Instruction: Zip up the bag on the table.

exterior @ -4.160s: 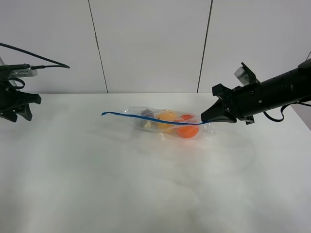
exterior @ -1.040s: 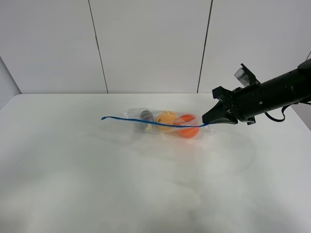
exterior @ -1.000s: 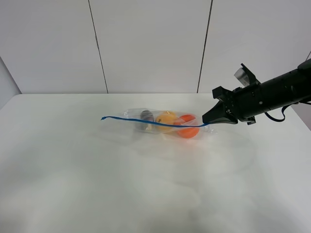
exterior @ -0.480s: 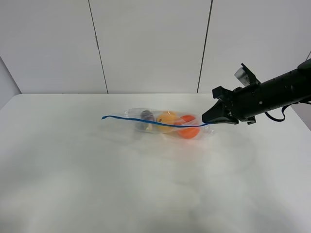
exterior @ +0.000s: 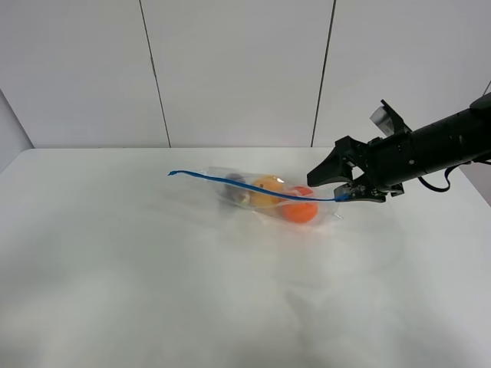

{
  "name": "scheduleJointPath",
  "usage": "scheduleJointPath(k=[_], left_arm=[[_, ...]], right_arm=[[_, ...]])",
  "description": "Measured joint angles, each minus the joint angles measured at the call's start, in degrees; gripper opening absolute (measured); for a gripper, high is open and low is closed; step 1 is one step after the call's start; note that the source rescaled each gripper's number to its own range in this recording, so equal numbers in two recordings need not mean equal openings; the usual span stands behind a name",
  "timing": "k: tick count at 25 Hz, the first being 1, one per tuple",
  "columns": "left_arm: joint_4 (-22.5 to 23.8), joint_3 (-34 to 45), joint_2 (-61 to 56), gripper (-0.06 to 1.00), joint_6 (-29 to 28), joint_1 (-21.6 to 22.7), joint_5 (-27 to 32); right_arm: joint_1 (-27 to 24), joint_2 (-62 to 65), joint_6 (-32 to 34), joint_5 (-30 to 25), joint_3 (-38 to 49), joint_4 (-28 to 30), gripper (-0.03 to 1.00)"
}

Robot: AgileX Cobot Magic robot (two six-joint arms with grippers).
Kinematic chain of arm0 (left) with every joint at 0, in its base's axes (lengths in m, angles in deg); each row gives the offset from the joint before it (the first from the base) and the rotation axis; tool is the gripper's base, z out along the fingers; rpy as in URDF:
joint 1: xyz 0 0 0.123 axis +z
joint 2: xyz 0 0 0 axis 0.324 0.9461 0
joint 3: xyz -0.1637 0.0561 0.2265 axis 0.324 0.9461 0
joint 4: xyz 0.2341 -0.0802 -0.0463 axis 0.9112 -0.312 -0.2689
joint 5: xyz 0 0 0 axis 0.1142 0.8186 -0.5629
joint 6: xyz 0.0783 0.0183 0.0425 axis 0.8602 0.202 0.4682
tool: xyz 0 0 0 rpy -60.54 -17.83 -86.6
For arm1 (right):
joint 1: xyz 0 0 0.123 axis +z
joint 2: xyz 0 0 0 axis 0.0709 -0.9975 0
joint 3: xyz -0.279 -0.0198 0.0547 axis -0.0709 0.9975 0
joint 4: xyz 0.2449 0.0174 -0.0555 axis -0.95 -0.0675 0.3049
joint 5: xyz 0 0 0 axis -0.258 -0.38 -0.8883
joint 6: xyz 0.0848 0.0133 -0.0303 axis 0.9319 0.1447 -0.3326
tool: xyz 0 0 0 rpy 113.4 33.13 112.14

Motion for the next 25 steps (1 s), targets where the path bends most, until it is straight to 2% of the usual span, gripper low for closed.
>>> scheduleJointPath(k=[4,6,8,10,12,18,20,22,25], left_arm=[[0.0,0.0,0.0,0.92,0.0,0.0,0.0],[0.0,0.0,0.0,0.92,0.0,0.0,0.0],[0.0,0.0,0.0,0.92,0.0,0.0,0.0],[0.0,0.0,0.0,0.92,0.0,0.0,0.0],[0.0,0.0,0.0,0.92,0.0,0.0,0.0],[0.0,0.0,0.0,0.92,0.0,0.0,0.0],[0.0,0.0,0.0,0.92,0.0,0.0,0.0],[0.0,0.0,0.0,0.92,0.0,0.0,0.0],[0.0,0.0,0.0,0.92,0.0,0.0,0.0]], right_arm=[[0.0,0.0,0.0,0.4,0.0,1.2,1.00],[0.0,0.0,-0.2,0.7,-0.3,4.1,1.00],[0.0,0.0,0.9,0.6,-1.8,10.0,1.00],[0.0,0.0,5.6,0.2,-3.9,17.7,1.00],[0.0,0.0,12.1,-0.1,-6.1,27.9,1.00],[0.0,0.1,39.4,-2.8,-11.0,59.6,1.00],[0.0,0.3,46.1,-3.3,-11.1,67.1,1.00],[0.0,0.9,49.3,-3.4,-11.1,71.8,1.00],[0.0,2.4,50.7,-3.4,-11.1,73.5,1.00]])
